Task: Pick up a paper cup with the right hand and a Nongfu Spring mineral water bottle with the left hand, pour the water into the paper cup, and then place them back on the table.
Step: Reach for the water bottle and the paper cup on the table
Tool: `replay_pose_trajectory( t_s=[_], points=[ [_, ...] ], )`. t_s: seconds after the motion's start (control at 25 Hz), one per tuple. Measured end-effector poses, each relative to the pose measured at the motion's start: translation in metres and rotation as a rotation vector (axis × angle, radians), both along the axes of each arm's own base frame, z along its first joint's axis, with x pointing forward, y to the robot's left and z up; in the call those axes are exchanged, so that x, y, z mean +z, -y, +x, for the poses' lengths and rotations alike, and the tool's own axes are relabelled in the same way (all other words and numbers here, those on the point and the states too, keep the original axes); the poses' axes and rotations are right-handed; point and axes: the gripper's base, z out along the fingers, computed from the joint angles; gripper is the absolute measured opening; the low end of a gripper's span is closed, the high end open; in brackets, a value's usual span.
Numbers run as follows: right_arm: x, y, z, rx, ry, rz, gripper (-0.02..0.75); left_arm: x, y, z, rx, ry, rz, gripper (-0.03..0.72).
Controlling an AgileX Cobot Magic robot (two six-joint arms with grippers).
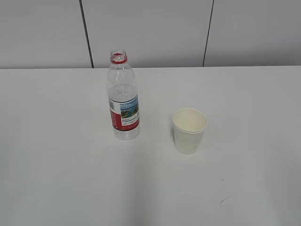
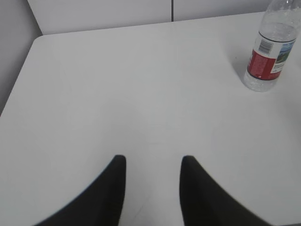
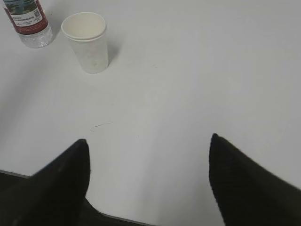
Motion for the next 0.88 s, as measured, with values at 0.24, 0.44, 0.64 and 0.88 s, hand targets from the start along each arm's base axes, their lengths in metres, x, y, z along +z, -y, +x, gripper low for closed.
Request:
replay_pose_trajectory(
  t_s=[0.24, 0.44, 0.64, 0.88],
  points=[
    [0.0, 0.0, 0.0, 0.0, 0.0, 0.0, 0.581, 0.0, 0.0, 0.0, 0.0, 0.0, 0.0, 0.239],
    [0.0, 0.0, 0.0, 0.0, 0.0, 0.0, 0.581, 0.0, 0.0, 0.0, 0.0, 0.0, 0.0, 0.239],
    [0.0, 0.0, 0.0, 0.0, 0.0, 0.0, 0.581, 0.0, 0.0, 0.0, 0.0, 0.0, 0.0, 0.239],
    [0.0, 0.0, 0.0, 0.0, 0.0, 0.0, 0.581, 0.0, 0.0, 0.0, 0.0, 0.0, 0.0, 0.239]
  ],
)
